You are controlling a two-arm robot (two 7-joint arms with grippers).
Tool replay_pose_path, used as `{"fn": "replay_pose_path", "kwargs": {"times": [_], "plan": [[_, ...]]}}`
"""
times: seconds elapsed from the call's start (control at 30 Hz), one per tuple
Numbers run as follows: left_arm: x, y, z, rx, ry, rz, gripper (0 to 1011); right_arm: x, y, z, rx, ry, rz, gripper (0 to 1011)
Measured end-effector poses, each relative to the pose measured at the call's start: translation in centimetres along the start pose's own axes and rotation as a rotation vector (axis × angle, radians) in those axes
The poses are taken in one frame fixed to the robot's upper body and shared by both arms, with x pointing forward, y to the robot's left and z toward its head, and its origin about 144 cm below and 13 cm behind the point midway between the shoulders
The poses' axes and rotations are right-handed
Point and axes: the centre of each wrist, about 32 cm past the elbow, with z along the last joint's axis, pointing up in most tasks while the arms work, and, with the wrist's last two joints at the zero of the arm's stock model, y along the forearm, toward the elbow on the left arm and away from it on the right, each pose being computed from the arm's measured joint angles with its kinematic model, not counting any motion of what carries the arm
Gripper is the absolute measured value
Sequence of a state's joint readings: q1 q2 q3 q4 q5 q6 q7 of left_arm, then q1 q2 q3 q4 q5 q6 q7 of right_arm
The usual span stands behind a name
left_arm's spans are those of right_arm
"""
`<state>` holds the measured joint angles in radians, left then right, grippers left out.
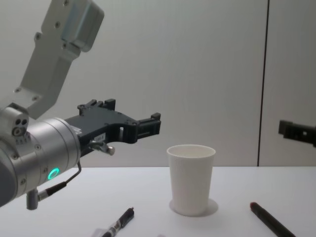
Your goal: Place the pen into the pen holder.
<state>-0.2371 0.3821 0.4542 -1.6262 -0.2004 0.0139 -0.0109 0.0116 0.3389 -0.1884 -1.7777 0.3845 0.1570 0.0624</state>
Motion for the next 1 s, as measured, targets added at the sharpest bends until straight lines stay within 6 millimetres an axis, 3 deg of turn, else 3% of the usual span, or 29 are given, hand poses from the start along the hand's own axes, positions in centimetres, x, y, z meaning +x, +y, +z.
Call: {"fn": "replay_pose_path", "kwargs": {"times": [0.47, 1.0], "plan": [[0.0, 0.0, 0.0, 0.0, 0.0, 0.0, 1000, 0.3, 1.8, -0.8, -0.07, 0.074, -0.014, 1001], [0.0, 0.0, 0.0, 0.0, 0.0, 0.0, 1000, -1.3, 3.8, 0.4, -0.187, 0.111, -0.044, 1001]]}}
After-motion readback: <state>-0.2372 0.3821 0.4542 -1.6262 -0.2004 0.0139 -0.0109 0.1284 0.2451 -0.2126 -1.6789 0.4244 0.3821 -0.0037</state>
